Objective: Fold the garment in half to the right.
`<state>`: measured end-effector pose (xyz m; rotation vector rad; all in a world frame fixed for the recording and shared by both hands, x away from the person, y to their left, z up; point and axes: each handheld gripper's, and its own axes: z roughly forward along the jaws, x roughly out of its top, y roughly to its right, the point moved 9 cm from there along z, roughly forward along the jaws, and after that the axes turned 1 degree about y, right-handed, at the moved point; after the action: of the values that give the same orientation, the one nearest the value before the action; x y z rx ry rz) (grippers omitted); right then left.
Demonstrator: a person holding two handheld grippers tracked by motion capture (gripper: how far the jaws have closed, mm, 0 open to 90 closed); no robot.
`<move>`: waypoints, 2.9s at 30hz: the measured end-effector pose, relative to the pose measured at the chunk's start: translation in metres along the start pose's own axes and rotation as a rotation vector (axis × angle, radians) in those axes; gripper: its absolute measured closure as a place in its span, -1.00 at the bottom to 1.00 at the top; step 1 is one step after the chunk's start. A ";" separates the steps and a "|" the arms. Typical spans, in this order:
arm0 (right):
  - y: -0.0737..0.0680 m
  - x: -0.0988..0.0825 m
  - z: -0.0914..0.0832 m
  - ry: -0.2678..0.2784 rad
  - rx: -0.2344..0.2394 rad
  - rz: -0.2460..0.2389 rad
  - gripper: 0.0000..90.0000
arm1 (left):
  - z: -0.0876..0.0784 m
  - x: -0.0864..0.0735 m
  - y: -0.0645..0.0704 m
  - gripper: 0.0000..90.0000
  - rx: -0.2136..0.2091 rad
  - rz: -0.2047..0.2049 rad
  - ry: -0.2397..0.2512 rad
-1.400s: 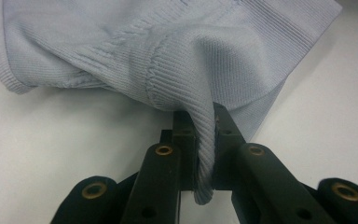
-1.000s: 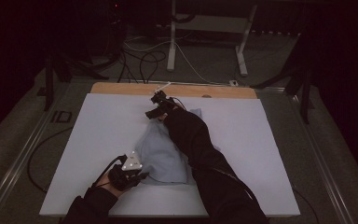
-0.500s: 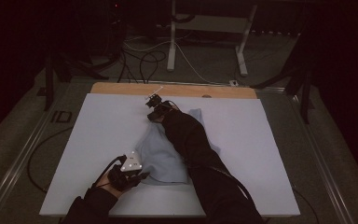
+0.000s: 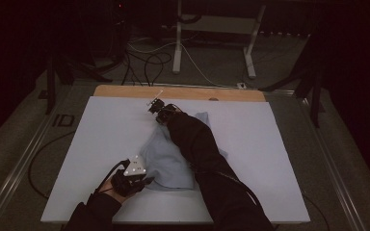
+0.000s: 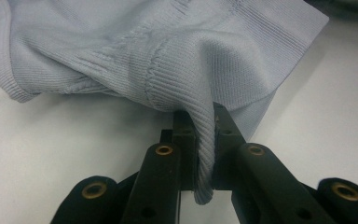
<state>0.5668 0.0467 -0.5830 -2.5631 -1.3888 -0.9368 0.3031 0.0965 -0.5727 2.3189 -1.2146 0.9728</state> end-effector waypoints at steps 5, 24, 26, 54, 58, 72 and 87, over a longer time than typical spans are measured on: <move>0.005 0.002 -0.008 0.018 0.010 0.006 0.94 | -0.003 0.004 0.002 0.89 0.003 0.009 0.015; 0.010 0.009 -0.029 0.065 0.026 0.017 0.94 | -0.009 0.012 0.006 0.89 -0.004 0.032 0.042; 0.010 0.009 -0.032 0.067 0.031 0.020 0.94 | -0.009 0.013 0.007 0.89 -0.008 0.041 0.047; 0.029 0.002 -0.071 0.139 0.038 0.027 0.94 | -0.012 0.043 0.014 0.89 -0.126 0.200 0.070; 0.035 0.000 -0.077 0.150 0.030 0.036 0.94 | -0.012 0.048 0.015 0.89 -0.128 0.238 0.055; 0.054 -0.011 -0.099 0.182 0.016 0.069 0.94 | -0.008 0.069 0.027 0.89 -0.177 0.320 0.033; 0.076 -0.027 -0.117 0.203 0.007 0.114 0.94 | 0.004 0.089 0.037 0.89 -0.227 0.384 0.023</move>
<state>0.5596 -0.0579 -0.4866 -2.4320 -1.1781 -1.1322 0.3098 0.0211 -0.5121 1.9346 -1.7050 0.9179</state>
